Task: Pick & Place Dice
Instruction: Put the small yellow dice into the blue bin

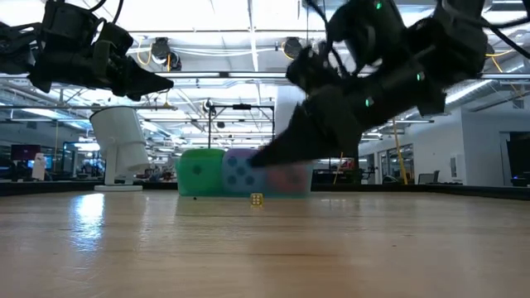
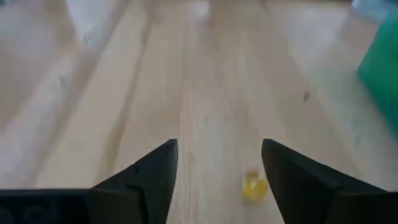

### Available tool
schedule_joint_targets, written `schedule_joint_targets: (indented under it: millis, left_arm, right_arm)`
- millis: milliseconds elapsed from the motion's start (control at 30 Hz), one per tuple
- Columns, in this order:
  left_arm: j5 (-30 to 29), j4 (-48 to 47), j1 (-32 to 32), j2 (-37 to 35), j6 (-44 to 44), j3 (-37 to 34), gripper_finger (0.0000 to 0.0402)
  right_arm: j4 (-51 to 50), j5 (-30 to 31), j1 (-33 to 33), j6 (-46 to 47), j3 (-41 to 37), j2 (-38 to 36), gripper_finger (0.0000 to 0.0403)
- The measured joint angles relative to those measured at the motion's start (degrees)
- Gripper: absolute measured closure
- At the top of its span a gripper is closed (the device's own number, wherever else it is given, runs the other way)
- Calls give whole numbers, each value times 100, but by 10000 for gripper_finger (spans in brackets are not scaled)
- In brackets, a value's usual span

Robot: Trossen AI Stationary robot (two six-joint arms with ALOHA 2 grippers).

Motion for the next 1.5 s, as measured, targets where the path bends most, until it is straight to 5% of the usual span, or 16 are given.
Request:
schedule_joint_targets:
  millis: [267,1233,1500]
  left_arm:
    - [0,-6,-1,0,-4,0,396]
    - [-2,-4,1,0,5,0,396]
    - [-2,-4,1,0,7,0,396]
  right_arm:
    - [353,50,-239,396,-4,621,203]
    - [368,-8,-357,291,-4,619,350]
    - [388,-10,-369,271,-4,619,362]
